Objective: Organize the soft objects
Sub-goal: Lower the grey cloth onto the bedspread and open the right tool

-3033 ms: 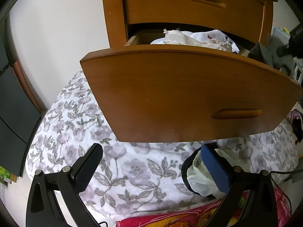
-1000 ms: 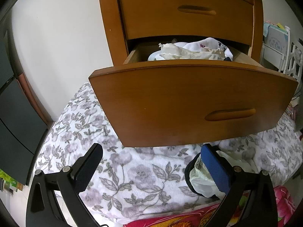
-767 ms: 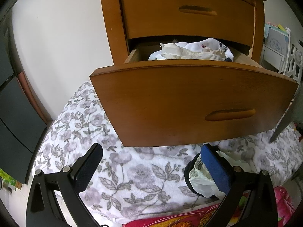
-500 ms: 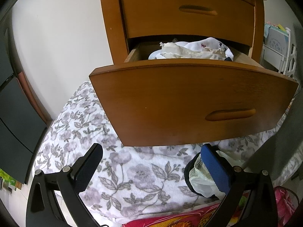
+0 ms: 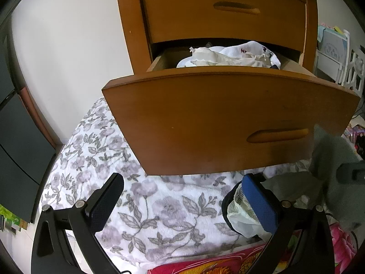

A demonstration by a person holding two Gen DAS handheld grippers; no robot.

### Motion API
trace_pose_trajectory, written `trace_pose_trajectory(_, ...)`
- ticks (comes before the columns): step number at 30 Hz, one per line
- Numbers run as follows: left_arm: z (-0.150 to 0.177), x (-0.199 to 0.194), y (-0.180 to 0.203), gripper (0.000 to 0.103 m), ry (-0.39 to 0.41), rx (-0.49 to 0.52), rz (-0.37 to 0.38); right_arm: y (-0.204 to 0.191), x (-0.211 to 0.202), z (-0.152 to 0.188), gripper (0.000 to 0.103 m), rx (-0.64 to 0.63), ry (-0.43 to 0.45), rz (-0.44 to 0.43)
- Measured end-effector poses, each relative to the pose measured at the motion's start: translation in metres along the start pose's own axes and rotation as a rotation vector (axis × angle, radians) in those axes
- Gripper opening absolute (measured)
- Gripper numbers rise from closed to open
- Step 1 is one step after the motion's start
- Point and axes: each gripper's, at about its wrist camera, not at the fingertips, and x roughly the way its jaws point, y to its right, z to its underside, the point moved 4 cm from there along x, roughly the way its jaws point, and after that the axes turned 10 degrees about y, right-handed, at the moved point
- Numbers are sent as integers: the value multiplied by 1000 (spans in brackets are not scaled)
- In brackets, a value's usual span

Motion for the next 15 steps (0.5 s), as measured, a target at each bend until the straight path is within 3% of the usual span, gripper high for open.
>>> trace_pose_trajectory(12,1,1,2,103,-6,11,1,1,28,2,15,38,-47,16)
trace_pose_trajectory(15,1,1,2,103,-6,13,2,2,31,1,29,59,-53,5)
